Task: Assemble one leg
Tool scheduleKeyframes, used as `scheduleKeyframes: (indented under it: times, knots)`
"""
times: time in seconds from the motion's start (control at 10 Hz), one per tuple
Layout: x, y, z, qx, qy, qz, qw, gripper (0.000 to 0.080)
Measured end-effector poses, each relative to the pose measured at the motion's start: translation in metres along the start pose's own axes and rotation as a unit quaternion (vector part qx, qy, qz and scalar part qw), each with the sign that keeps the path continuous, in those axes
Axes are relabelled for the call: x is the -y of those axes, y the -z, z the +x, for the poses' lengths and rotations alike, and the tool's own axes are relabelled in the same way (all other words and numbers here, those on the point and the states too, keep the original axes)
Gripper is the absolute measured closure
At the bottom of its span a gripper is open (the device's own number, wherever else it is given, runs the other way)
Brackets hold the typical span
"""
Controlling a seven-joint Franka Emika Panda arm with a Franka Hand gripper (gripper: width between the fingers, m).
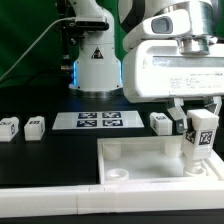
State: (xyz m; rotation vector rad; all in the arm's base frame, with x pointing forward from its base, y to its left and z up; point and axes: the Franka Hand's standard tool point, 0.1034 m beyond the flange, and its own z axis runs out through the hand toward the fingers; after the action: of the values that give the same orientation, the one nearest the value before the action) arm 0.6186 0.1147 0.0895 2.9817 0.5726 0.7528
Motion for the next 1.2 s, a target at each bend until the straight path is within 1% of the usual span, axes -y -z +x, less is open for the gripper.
scheduleKeyframes:
  times: [0.1,0.5,0.7,1.2]
  knots:
    - [0.002,-0.001,0.000,-0.005,0.002,0.001,1.000,0.0504]
    - [0.005,-0.010,-0.007,0.002,0.004,0.002,1.000,0.0504]
    - [0.003,-0.014,-0.011,0.006,0.007,0.002,1.000,0.0504]
    - [-0.001,-0.014,-0.011,0.006,0.005,0.001,1.000,0.0504]
